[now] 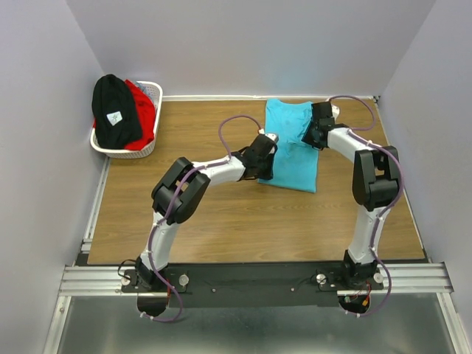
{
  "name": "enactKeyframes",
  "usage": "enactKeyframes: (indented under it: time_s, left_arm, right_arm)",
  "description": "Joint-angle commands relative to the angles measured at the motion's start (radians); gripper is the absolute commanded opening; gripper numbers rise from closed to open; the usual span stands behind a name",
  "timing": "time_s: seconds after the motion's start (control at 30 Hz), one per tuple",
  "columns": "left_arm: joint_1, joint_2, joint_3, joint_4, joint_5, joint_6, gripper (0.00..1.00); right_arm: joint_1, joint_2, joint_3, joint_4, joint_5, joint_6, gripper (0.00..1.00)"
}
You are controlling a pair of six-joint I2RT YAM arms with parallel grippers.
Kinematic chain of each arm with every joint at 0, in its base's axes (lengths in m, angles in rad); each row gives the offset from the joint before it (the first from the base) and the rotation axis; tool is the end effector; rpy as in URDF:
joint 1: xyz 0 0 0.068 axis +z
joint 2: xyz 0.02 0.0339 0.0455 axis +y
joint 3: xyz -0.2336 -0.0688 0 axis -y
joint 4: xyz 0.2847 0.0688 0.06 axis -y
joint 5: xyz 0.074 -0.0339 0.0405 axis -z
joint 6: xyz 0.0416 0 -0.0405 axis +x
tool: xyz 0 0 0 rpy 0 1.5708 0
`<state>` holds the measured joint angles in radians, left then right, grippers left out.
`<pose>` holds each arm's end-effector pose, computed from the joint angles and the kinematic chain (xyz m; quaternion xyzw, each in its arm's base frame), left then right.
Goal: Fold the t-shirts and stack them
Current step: Fold the tshirt
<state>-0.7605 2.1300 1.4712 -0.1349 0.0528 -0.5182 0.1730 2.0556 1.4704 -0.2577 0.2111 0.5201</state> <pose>0.3512 -0.3371 0.1023 0.1217 0.9171 -0.2456 0.2893 0.4700 0.0733 0.1273 0.1974 0.9089 0.0276 0.3664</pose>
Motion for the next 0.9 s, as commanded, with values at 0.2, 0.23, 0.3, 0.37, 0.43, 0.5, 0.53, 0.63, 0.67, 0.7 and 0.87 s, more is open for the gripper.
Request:
enactKeyframes:
  time_s: [0.2, 0.23, 0.3, 0.37, 0.43, 0.5, 0.53, 0.63, 0.67, 0.7, 0.87]
  left_arm:
    - [-0.010, -0.125, -0.250, 0.086, -0.024, -0.173, 0.15]
    - [-0.010, -0.136, -0.270, 0.104, -0.027, -0.184, 0.15]
    - [-0.013, -0.162, -0.325, 0.116, -0.033, -0.213, 0.14]
    - [-0.022, -0.192, -0.376, 0.127, -0.044, -0.230, 0.13]
    - [-0.043, -0.223, -0.414, 0.130, -0.079, -0.264, 0.13]
    - [-0.063, -0.268, -0.475, 0.153, -0.099, -0.275, 0.13]
    - [-0.074, -0.280, -0.491, 0.149, -0.106, -0.276, 0.13]
    - [-0.102, -0.332, -0.572, 0.147, -0.120, -0.287, 0.13]
    - [-0.108, -0.359, -0.595, 0.149, -0.125, -0.296, 0.13]
    - [-0.124, -0.375, -0.638, 0.149, -0.123, -0.301, 0.13]
    - [-0.197, -0.475, -0.750, 0.139, -0.128, -0.324, 0.13]
  right_arm:
    - [0.060, -0.346, -0.303, -0.043, -0.107, 0.023, 0.41]
    - [0.084, -0.359, -0.352, -0.041, -0.107, 0.024, 0.41]
    - [0.105, -0.376, -0.398, -0.044, -0.105, 0.034, 0.41]
    - [0.140, -0.393, -0.456, -0.043, -0.107, 0.046, 0.41]
    - [0.184, -0.400, -0.490, -0.043, -0.096, 0.055, 0.41]
    - [0.212, -0.403, -0.531, -0.043, -0.093, 0.075, 0.41]
    - [0.223, -0.408, -0.542, -0.046, -0.098, 0.080, 0.41]
    - [0.272, -0.445, -0.597, -0.049, -0.099, 0.098, 0.41]
    - [0.293, -0.459, -0.617, -0.052, -0.096, 0.103, 0.41]
    - [0.299, -0.492, -0.654, -0.060, -0.101, 0.112, 0.41]
    - [0.336, -0.609, -0.766, -0.106, -0.114, 0.145, 0.41]
